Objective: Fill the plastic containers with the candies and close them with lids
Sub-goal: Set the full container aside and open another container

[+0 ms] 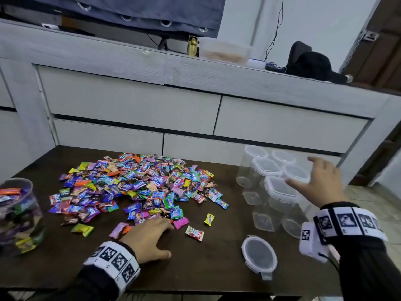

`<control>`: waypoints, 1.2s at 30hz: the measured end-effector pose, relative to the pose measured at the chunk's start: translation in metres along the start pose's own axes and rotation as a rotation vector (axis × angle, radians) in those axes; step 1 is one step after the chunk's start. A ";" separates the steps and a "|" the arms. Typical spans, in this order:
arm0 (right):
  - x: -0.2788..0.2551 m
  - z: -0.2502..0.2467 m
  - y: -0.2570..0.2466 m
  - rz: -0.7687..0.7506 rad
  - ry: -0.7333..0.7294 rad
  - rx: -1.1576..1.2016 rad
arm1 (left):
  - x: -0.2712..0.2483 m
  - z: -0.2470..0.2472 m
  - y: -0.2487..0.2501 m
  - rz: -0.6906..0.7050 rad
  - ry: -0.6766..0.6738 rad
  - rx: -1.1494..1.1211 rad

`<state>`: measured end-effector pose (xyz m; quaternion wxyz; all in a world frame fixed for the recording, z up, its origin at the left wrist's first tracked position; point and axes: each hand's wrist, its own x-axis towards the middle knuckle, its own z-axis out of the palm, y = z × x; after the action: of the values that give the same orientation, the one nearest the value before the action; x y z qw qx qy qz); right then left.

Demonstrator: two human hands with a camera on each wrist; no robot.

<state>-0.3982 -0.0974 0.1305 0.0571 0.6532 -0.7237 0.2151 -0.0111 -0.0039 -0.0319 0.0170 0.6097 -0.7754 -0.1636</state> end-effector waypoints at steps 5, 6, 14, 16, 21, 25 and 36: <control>0.002 0.020 0.055 0.235 -0.228 0.029 | 0.003 0.005 -0.001 -0.005 -0.047 0.052; 0.000 0.025 0.060 0.252 -0.258 0.069 | 0.003 0.005 -0.001 -0.004 -0.051 0.054; -0.005 0.043 0.069 0.310 -0.134 0.244 | 0.004 0.002 -0.004 0.005 -0.057 0.066; -0.005 0.045 0.070 0.335 -0.110 0.302 | 0.005 0.001 -0.004 0.005 -0.055 0.063; -0.010 0.028 0.064 0.329 0.072 0.304 | 0.005 0.003 -0.005 0.008 -0.056 0.055; -0.013 -0.010 0.043 0.197 0.215 0.273 | 0.005 0.002 -0.005 0.005 -0.061 0.061; -0.031 -0.065 -0.074 -0.280 0.294 0.332 | 0.005 0.002 -0.006 0.017 -0.050 0.069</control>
<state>-0.3353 -0.0475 0.1954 0.0830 0.7092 -0.5650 0.4135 -0.0076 -0.0094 -0.0364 -0.0221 0.5991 -0.7859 -0.1519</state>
